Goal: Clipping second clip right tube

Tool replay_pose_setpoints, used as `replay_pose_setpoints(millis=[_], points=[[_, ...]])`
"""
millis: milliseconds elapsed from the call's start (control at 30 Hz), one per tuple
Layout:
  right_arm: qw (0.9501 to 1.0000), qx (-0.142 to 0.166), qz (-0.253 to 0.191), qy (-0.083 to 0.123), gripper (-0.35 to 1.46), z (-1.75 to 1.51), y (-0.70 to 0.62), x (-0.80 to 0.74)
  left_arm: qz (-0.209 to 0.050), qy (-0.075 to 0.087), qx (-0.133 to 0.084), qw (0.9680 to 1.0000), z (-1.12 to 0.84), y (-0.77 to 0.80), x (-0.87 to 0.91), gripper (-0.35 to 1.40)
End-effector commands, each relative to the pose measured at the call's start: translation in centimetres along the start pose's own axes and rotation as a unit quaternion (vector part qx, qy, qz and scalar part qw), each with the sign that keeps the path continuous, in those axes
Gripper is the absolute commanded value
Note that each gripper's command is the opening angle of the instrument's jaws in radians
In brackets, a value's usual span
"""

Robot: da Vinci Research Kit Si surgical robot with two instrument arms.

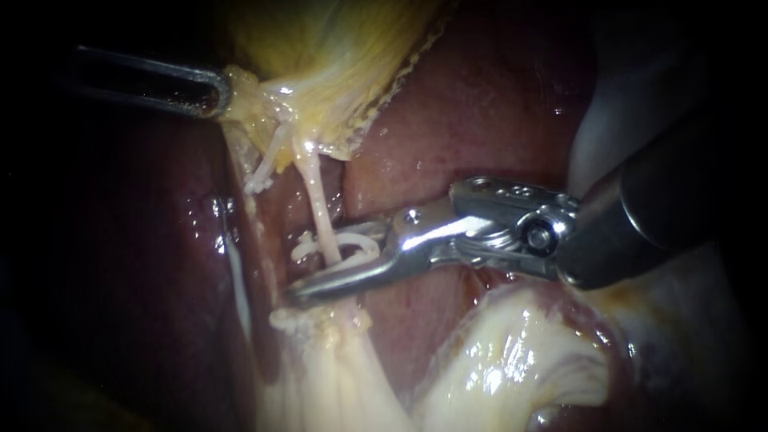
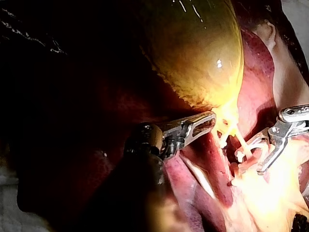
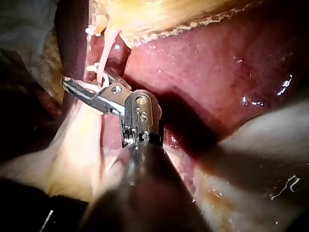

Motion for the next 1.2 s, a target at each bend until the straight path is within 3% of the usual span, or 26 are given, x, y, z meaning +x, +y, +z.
replay_pose_setpoints(millis=[33,167,300,700,1200], points=[[1.0,0.007,0.003,0.0,0.48,0.0,-0.03,0.01,0.0,0.0,0.0,1.0,0.0,0.0,0.0,-0.35],[0.9996,0.025,0.006,-0.009,0.45,0.02,-0.07,0.01,0.0,0.0,0.0,1.0,0.0,0.0,0.0,-0.35],[0.9997,0.023,0.005,-0.007,0.36,0.0,-0.05,0.01,0.0,0.0,0.0,1.0,0.0,0.0,0.0,-0.35],[0.9997,0.021,0.005,-0.006,-0.35,-0.06,0.02,-0.01,0.0,0.0,0.0,1.0,0.0,0.0,0.0,-0.35],[0.9995,0.029,0.004,-0.012,-0.35,-0.07,0.08,-0.01,0.0,0.0,0.0,1.0,0.01,0.0,0.0,-0.35]])
